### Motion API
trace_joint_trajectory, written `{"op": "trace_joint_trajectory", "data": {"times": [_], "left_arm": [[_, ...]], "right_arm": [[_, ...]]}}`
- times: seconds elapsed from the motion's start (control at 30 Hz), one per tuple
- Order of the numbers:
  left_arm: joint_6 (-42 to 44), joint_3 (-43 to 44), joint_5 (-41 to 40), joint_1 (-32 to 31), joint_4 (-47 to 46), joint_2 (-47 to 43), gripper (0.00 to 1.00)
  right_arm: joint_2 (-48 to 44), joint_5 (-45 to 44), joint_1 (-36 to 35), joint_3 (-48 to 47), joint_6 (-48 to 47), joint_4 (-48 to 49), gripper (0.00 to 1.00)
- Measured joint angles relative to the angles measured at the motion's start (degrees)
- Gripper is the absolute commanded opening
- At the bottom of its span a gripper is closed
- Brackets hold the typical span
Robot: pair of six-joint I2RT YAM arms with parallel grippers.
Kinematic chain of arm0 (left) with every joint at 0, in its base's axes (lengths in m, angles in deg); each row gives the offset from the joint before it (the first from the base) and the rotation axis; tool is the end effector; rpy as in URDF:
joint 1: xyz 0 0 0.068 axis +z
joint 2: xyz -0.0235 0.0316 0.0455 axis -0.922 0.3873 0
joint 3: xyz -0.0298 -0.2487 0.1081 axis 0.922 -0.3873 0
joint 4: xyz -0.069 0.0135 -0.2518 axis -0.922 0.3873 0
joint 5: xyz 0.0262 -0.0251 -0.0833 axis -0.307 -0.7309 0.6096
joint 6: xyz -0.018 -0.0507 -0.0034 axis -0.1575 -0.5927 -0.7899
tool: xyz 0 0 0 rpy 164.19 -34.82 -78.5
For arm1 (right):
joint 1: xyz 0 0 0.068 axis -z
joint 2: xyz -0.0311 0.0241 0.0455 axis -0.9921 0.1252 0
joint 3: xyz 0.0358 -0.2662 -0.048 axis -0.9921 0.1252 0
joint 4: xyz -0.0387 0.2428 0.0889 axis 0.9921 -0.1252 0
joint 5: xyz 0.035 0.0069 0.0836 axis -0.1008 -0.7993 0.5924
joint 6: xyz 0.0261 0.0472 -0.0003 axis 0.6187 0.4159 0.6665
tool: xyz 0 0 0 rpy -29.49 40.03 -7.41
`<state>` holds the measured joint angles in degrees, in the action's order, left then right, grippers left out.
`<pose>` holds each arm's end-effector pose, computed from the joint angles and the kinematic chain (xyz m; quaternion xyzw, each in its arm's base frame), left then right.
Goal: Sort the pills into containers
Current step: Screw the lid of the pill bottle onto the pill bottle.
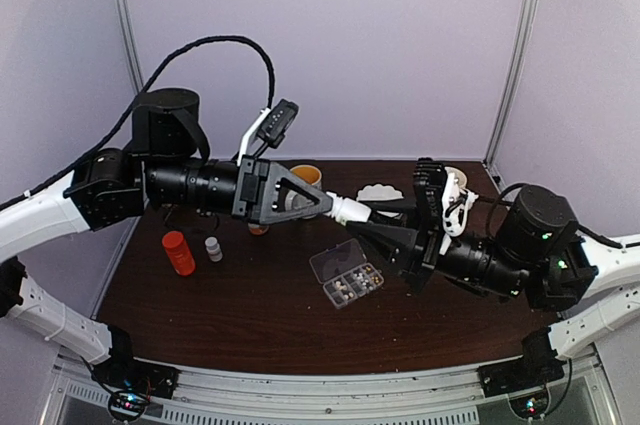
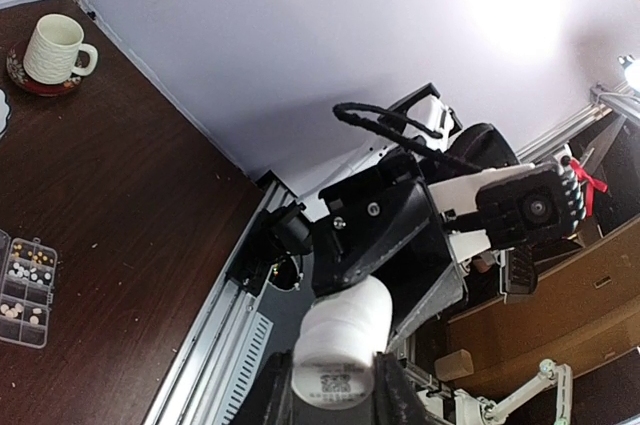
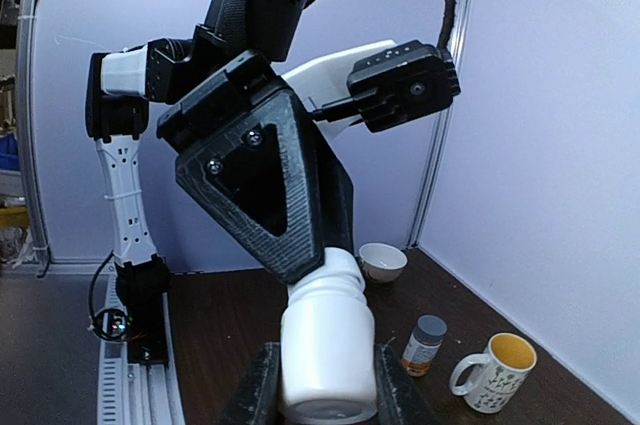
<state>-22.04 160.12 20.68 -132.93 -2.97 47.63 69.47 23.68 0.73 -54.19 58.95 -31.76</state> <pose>0.1009 -0.2610 0.4252 0.2432 0.7317 -0.6101 0.1824 0.0400 0.2402 0.3759 -0.4239 0.5133 0.3950 0.6330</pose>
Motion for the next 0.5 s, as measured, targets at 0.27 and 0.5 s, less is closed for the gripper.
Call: {"op": "trace_joint_trajectory", "data": {"times": [0.27,0.5], "left_arm": [[-0.7,-2.1,0.4,0.0,-3.9,-0.5,0.02],[1.8,0.3,7.1,0.0,-5.9,1.6,0.04]], "right_arm": [[-0.3,-0.2,-0.5,-0.3,-2.3,-0.3,0.00],[-2.2,5.6,-0.1,-0.9,3.0,-0.6,0.00]]}}
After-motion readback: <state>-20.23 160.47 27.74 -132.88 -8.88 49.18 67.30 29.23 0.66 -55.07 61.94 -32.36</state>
